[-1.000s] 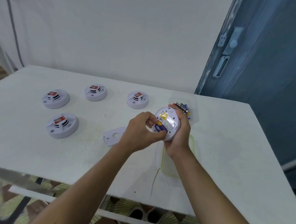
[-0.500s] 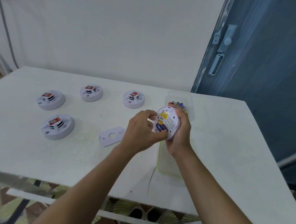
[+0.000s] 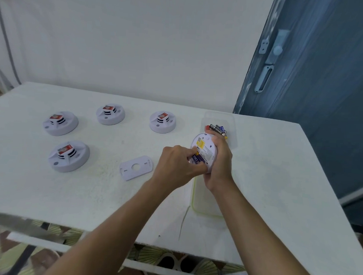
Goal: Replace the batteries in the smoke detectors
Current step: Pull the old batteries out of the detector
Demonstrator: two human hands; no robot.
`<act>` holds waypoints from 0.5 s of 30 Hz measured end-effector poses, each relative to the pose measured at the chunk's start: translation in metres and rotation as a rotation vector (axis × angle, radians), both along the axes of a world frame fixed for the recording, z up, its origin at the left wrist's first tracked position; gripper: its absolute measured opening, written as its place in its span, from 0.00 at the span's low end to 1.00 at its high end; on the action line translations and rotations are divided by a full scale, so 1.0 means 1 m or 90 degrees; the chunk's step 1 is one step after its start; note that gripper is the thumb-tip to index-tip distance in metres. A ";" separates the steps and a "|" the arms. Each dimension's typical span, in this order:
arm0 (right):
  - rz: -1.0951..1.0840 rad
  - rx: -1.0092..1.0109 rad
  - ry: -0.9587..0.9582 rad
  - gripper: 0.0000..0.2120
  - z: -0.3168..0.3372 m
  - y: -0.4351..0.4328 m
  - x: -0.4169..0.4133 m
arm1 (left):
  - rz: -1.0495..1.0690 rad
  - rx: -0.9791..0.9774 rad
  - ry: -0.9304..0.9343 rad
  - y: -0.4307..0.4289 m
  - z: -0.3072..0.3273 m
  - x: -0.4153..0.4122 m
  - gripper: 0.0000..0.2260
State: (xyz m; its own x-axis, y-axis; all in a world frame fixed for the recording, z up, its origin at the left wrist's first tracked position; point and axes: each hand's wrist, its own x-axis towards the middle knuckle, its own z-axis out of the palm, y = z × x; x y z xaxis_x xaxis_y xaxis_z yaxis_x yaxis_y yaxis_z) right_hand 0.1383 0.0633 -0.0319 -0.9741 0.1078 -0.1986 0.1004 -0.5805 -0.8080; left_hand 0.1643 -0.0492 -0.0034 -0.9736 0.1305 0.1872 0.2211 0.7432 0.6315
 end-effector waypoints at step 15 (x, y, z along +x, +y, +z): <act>-0.029 0.039 -0.023 0.23 -0.011 0.009 -0.002 | 0.001 0.080 -0.025 0.010 -0.006 0.007 0.22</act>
State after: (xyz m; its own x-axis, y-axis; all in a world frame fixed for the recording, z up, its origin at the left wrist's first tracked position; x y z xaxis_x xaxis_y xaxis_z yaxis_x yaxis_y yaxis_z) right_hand 0.1368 0.0718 -0.0432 -0.9602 0.1643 -0.2260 0.1057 -0.5351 -0.8382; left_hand 0.1716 -0.0394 -0.0093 -0.9807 0.1061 0.1642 0.1931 0.6582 0.7277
